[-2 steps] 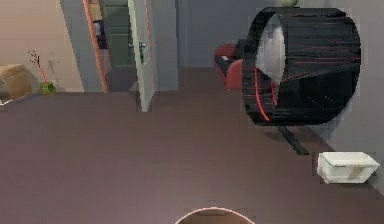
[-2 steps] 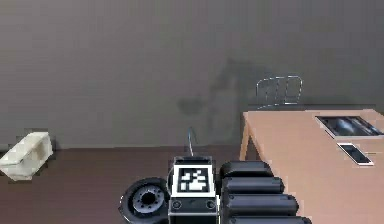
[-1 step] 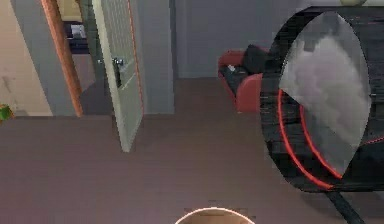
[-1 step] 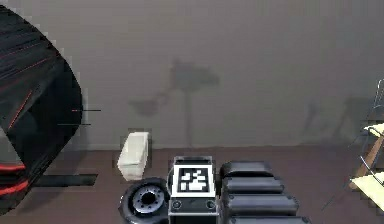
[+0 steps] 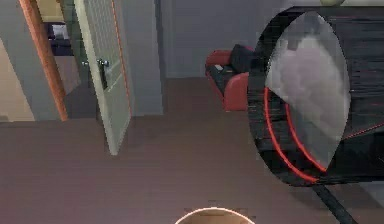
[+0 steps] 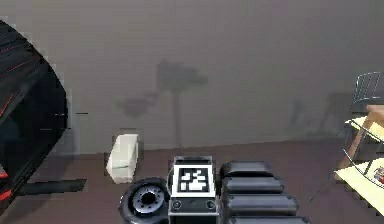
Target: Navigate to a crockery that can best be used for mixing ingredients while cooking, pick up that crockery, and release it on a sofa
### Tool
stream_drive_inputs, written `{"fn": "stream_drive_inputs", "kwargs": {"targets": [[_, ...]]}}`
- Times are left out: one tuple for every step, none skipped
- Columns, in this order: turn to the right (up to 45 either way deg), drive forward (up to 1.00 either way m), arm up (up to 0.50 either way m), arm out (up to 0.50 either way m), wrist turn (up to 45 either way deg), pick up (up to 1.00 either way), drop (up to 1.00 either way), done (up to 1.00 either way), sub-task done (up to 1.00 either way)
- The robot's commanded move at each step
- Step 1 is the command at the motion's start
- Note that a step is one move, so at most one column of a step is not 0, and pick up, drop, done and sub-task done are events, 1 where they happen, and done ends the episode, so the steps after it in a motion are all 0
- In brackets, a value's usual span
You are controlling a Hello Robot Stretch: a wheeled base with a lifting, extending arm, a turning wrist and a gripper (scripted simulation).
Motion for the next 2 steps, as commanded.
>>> {"fn": "stream_drive_inputs", "kwargs": {"targets": [[0.0, 1.0, 0.0, 0.0, 0.0, 0.0, 0.0, 0.0, 0.0], [0.0, 1.0, 0.0, 0.0, 0.0, 0.0, 0.0, 0.0, 0.0]]}}
